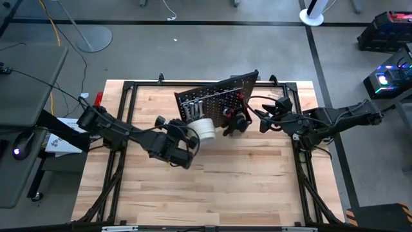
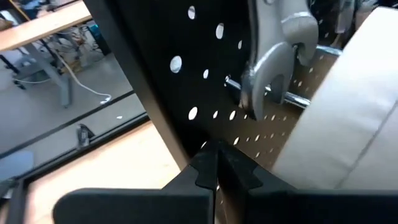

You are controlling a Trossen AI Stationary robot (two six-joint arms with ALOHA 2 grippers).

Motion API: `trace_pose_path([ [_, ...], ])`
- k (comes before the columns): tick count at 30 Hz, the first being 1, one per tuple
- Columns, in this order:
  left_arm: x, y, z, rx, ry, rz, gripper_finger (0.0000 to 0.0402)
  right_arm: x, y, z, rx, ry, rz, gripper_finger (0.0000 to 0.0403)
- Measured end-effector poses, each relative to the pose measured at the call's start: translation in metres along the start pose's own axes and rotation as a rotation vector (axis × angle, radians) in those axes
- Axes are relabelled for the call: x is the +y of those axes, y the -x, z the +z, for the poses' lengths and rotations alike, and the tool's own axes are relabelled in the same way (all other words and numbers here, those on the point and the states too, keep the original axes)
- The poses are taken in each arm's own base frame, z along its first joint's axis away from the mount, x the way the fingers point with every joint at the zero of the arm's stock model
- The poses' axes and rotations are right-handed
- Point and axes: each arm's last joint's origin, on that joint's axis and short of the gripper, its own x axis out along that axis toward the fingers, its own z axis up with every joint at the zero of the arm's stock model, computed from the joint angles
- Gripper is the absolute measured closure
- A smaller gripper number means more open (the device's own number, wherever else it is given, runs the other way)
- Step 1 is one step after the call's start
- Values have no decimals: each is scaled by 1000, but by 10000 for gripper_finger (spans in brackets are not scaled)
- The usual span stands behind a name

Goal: Hang tools onto peg board
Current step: Move the pegboard to the upper middle

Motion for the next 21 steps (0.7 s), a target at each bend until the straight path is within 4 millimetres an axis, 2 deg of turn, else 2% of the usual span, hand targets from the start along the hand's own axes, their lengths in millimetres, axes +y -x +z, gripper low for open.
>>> trace_pose_path([
  [21,24,-35,10,57,-94,180,401,4,0,1,19,-33,56,195],
])
